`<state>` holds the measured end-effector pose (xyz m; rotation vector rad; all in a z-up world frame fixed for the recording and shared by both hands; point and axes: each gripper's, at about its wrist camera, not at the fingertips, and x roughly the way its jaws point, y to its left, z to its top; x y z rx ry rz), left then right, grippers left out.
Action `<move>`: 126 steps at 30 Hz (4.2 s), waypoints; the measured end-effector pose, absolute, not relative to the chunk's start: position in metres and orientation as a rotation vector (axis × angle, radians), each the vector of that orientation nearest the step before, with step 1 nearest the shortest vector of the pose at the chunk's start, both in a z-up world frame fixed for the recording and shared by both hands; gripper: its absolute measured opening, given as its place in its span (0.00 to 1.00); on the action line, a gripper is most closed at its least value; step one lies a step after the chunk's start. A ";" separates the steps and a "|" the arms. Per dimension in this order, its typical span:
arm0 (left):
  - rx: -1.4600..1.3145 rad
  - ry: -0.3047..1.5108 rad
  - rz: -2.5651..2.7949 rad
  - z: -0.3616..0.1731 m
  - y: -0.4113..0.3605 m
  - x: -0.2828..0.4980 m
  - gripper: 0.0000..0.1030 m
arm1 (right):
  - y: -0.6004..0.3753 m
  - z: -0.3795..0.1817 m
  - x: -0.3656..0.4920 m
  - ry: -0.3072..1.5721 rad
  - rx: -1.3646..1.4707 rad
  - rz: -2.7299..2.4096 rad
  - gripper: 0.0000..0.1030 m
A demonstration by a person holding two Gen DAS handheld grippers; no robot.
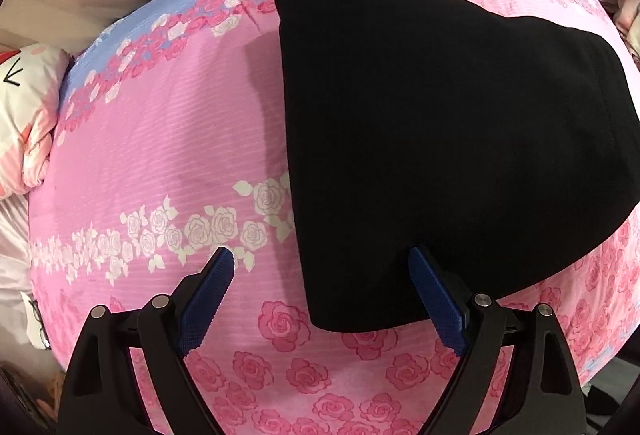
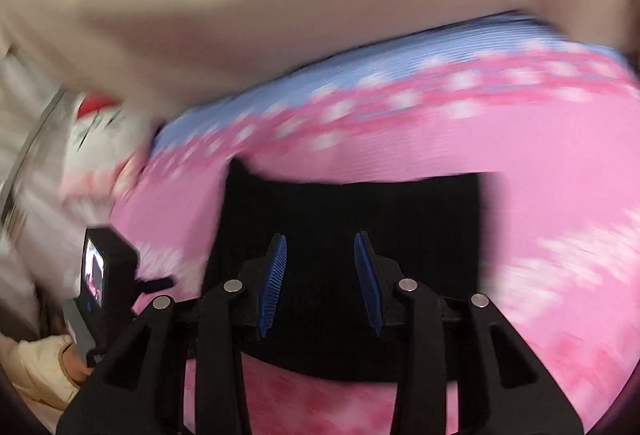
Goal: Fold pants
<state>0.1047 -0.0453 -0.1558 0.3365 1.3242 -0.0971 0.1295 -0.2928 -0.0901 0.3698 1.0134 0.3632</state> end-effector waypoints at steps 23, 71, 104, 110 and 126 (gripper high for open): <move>0.285 1.338 -0.061 -0.149 -0.011 0.085 0.88 | -0.142 -0.137 0.243 1.118 0.171 0.473 0.01; 0.569 1.283 -0.220 -0.148 -0.207 0.134 0.88 | -0.436 -0.159 0.050 0.993 0.709 0.175 0.07; 0.515 1.353 -0.125 -0.159 -0.185 0.126 0.90 | -0.382 -0.160 0.129 1.162 0.419 0.576 0.18; 0.523 1.354 -0.116 -0.161 -0.192 0.126 0.91 | -0.364 -0.158 0.147 1.179 0.489 0.575 0.09; 0.556 1.340 -0.142 -0.170 -0.192 0.123 0.95 | -0.441 -0.169 0.106 1.036 0.800 0.396 0.09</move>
